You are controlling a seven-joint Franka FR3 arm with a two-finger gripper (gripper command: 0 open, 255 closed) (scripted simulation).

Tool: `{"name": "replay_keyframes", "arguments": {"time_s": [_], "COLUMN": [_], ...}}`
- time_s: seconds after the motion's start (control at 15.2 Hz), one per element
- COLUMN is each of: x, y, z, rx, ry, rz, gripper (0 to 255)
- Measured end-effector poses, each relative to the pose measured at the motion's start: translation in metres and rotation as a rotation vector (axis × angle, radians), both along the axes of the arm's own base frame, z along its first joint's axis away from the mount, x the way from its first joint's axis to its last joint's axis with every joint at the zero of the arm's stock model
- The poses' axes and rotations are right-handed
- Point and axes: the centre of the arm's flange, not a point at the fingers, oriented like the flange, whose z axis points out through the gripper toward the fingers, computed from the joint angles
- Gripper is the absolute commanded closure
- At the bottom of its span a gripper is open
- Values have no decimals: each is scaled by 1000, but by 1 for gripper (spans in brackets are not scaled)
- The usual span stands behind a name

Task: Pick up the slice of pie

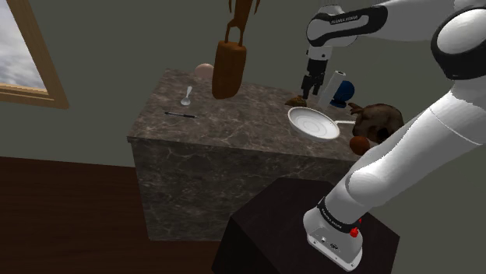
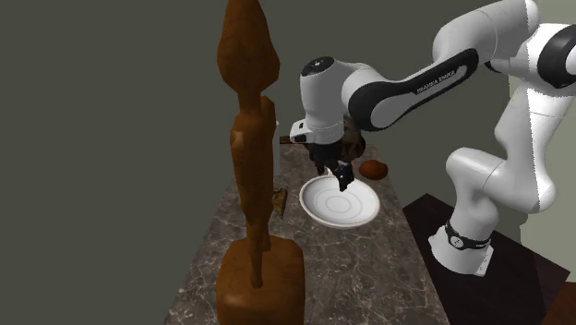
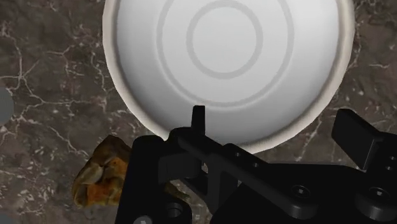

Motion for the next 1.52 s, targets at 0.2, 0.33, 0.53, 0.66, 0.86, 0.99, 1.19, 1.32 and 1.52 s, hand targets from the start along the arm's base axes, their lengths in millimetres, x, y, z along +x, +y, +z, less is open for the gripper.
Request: {"name": "replay_keyframes", "arguments": {"time_s": [0.2,0.33,0.53,0.66,0.86,0.99,1.19,1.32,1.52], "x": [20,31,50,62,80,89,91,90,91], "y": [-30,-55,-86,-110,-145,-154,-160,-159,-159], "z": [-12,-22,-39,-49,-62,-75,-91,-101,-113], "rx": [8,13,20,24,32,36,37,38,38], "ry": [22,36,57,72,94,102,104,105,105], "rz": [22,36,58,72,94,103,107,108,108], "gripper": [0,0,0,0,0,0,0,0,255]}}
